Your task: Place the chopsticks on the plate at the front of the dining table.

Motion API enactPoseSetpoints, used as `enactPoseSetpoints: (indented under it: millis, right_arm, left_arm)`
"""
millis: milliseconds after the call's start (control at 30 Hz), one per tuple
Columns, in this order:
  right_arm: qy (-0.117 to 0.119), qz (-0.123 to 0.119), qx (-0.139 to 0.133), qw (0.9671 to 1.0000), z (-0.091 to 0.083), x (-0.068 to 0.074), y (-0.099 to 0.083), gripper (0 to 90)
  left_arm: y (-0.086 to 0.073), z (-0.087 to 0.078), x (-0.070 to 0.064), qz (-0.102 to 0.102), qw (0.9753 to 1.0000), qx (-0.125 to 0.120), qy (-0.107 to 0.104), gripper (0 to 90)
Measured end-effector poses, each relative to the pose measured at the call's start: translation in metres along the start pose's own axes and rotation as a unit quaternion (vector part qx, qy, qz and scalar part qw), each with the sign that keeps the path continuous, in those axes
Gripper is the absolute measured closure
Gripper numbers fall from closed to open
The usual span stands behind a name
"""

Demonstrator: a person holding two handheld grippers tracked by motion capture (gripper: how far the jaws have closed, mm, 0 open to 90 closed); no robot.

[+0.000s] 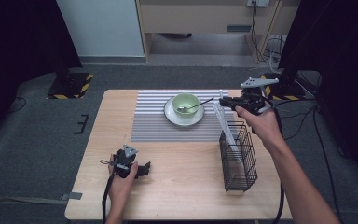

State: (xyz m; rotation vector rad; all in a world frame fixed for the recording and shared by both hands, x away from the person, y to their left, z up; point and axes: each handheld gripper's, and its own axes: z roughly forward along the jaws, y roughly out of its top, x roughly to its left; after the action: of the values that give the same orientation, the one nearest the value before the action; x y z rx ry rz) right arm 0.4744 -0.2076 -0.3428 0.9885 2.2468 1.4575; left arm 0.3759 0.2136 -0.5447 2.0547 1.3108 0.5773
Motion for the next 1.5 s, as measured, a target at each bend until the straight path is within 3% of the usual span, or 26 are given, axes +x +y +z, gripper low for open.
enactPoseSetpoints:
  millis: [700, 1500]
  right_arm:
    - [-0.002, 0.018, -0.063, 0.9979, -0.033, -0.005, 0.019, 84.4]
    - [-0.002, 0.023, -0.088, 0.9959, -0.051, -0.008, 0.027, 84.3]
  left_arm:
    - [0.0, 0.0, 0.0, 0.0, 1.0, 0.0, 0.0, 0.0]
    - [0.0, 0.0, 0.0, 0.0, 1.0, 0.0, 0.0, 0.0]
